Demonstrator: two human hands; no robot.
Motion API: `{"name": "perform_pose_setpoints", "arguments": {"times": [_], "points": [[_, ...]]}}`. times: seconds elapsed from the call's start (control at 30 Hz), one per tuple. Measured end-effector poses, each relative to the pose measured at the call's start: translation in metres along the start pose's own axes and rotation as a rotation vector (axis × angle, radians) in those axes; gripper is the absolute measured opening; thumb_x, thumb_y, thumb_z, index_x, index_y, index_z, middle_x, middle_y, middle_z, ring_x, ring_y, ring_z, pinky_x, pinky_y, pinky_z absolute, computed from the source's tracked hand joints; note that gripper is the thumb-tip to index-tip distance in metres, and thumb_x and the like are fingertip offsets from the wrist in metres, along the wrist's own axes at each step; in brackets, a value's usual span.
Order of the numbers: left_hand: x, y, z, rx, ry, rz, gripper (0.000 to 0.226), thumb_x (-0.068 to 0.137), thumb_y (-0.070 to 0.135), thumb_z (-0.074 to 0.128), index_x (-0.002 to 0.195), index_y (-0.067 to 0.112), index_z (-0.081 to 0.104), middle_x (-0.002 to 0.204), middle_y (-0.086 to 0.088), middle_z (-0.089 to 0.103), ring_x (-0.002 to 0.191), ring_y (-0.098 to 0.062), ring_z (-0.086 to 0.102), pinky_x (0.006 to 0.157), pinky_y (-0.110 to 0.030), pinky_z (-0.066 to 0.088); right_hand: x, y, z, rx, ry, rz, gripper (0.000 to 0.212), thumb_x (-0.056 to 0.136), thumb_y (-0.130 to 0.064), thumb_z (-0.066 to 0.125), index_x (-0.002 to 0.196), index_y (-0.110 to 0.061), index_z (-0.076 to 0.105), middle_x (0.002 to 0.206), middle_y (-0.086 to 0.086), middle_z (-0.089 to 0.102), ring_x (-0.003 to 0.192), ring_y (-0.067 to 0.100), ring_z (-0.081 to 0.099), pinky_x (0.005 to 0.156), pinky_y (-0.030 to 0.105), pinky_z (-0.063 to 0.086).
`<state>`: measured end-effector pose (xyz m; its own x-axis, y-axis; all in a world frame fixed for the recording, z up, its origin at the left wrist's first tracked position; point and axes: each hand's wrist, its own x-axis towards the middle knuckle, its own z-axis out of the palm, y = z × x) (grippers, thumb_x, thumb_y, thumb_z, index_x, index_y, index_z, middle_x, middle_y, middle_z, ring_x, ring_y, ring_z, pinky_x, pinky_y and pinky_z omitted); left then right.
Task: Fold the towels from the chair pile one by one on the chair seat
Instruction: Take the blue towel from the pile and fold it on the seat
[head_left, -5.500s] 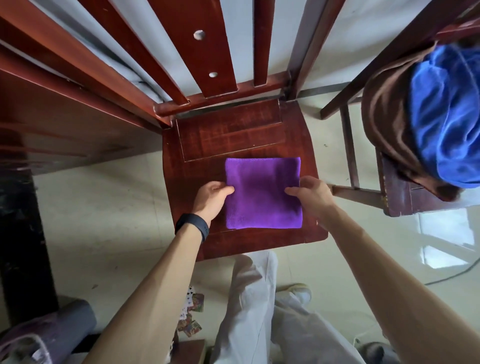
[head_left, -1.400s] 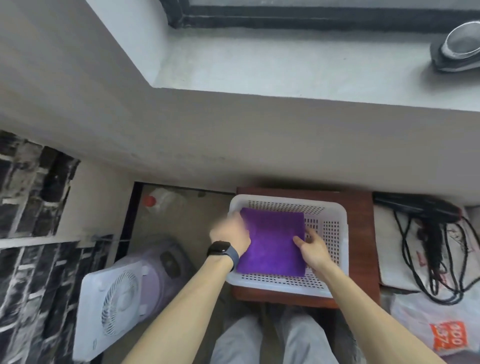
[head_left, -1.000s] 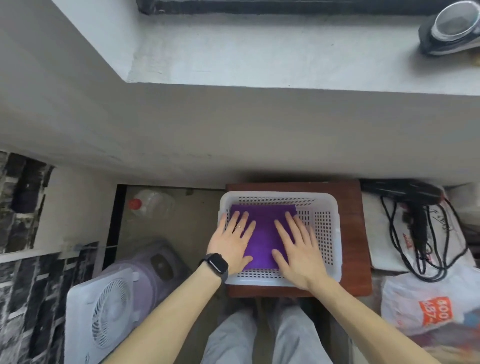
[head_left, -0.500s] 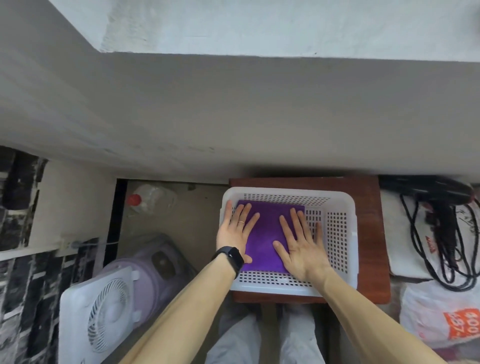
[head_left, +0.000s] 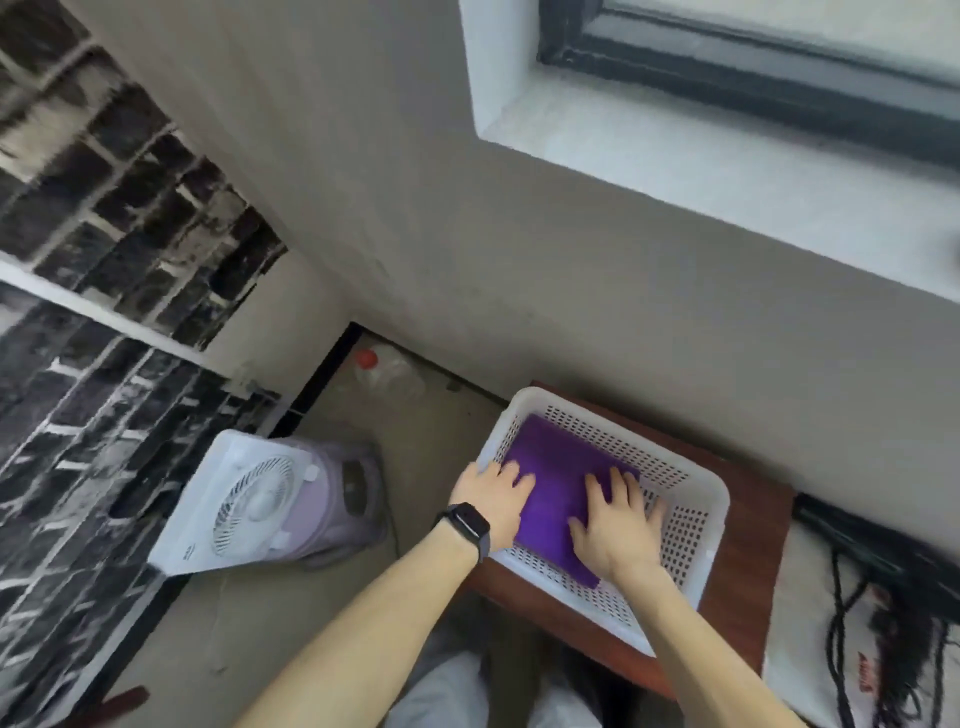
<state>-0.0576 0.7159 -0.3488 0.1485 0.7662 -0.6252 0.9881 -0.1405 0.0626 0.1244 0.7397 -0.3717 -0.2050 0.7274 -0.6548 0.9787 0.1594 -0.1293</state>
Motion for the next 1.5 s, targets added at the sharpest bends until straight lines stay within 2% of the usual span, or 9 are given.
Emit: {"name": "perform_pose_setpoints", "arguments": {"times": [0.1,0.23,0.47,0.57,0.67,0.8,0.97,1.1,1.5], "points": [[-0.05,-0.007,-0.007,-0.366,0.05,-0.202,0.054,0.096,0.04,0.044,0.147,0.027,0.033,0.141,-0.006,0.047,0.125,-0.03,0.05,0.098,-0.043,0.043,-0.025,-0.011,-0.043,-0.05,-0.048,-0.125,0.05,0.096,-0.055,0.041,0.142,-0.036,0.047,0.146,0.001,0.051,0.135,0.029,0.045,0.115,0.057,0.024],[-0.137,-0.032,0.001,-0.703,0.246,-0.491,0.047,0.095,0.044,0.046,0.14,0.032,0.042,0.13,-0.001,0.055,0.118,-0.026,0.056,0.093,-0.037,0.048,-0.069,-0.063,-0.091,-0.033,-0.05,-0.481,0.038,0.097,-0.048,0.049,0.133,-0.038,0.057,0.133,-0.006,0.059,0.119,0.021,0.059,0.096,0.037,0.048],[-0.349,-0.068,0.049,-1.074,0.662,-1.013,0.045,0.096,0.027,0.055,0.14,0.023,0.047,0.129,-0.008,0.063,0.115,-0.026,0.06,0.091,-0.031,0.046,-0.189,-0.238,-0.111,-0.064,-0.055,-1.123,0.024,0.092,-0.037,0.062,0.115,-0.042,0.067,0.099,-0.012,0.065,0.095,0.014,0.065,0.085,0.032,0.051],[-0.445,-0.062,0.085,-1.092,0.776,-1.257,0.045,0.097,0.032,0.054,0.141,0.028,0.046,0.13,-0.001,0.062,0.117,-0.023,0.059,0.093,-0.029,0.043,-0.261,-0.314,-0.091,-0.115,-0.129,-1.372,0.026,0.096,-0.032,0.06,0.119,-0.039,0.068,0.112,-0.009,0.067,0.102,0.017,0.064,0.087,0.029,0.048],[-0.534,-0.047,0.123,-1.077,0.899,-1.482,0.045,0.095,0.033,0.056,0.139,0.03,0.048,0.132,0.0,0.061,0.121,-0.022,0.056,0.096,-0.029,0.043,-0.335,-0.376,-0.056,-0.198,-0.202,-1.561,0.028,0.097,-0.024,0.061,0.122,-0.034,0.069,0.116,-0.009,0.067,0.107,0.013,0.064,0.084,0.006,0.039],[-0.638,-0.024,0.179,-1.064,1.013,-1.699,0.043,0.093,0.033,0.059,0.134,0.028,0.052,0.126,0.002,0.065,0.115,-0.02,0.06,0.095,-0.031,0.046,-0.428,-0.435,0.0,-0.253,-0.271,-1.744,0.027,0.096,-0.033,0.062,0.122,-0.035,0.068,0.123,-0.01,0.069,0.113,0.01,0.064,0.096,0.015,0.043],[-0.749,-0.022,0.235,-1.001,1.077,-1.814,0.042,0.093,0.035,0.057,0.135,0.029,0.053,0.13,0.005,0.061,0.119,-0.019,0.058,0.097,-0.039,0.048,-0.524,-0.493,0.06,-0.271,-0.317,-1.879,0.027,0.098,-0.03,0.059,0.124,-0.031,0.067,0.117,-0.009,0.071,0.111,0.009,0.062,0.097,0.02,0.045],[-0.826,-0.038,0.261,-0.869,1.085,-1.844,0.041,0.093,0.036,0.055,0.133,0.034,0.052,0.128,0.007,0.062,0.118,-0.019,0.058,0.093,-0.035,0.049,-0.588,-0.543,0.103,-0.257,-0.305,-1.968,0.026,0.097,-0.023,0.06,0.122,-0.028,0.069,0.119,-0.009,0.07,0.108,0.006,0.061,0.084,-0.004,0.032],[-0.956,-0.111,0.361,-0.875,1.1,-1.928,0.04,0.095,0.038,0.054,0.135,0.037,0.049,0.128,0.008,0.06,0.117,-0.019,0.058,0.091,-0.037,0.051,-0.661,-0.688,0.227,-0.346,-0.36,-2.025,0.03,0.098,-0.035,0.058,0.127,-0.031,0.064,0.126,-0.013,0.065,0.09,-0.01,0.052,0.079,-0.003,0.033]]}}
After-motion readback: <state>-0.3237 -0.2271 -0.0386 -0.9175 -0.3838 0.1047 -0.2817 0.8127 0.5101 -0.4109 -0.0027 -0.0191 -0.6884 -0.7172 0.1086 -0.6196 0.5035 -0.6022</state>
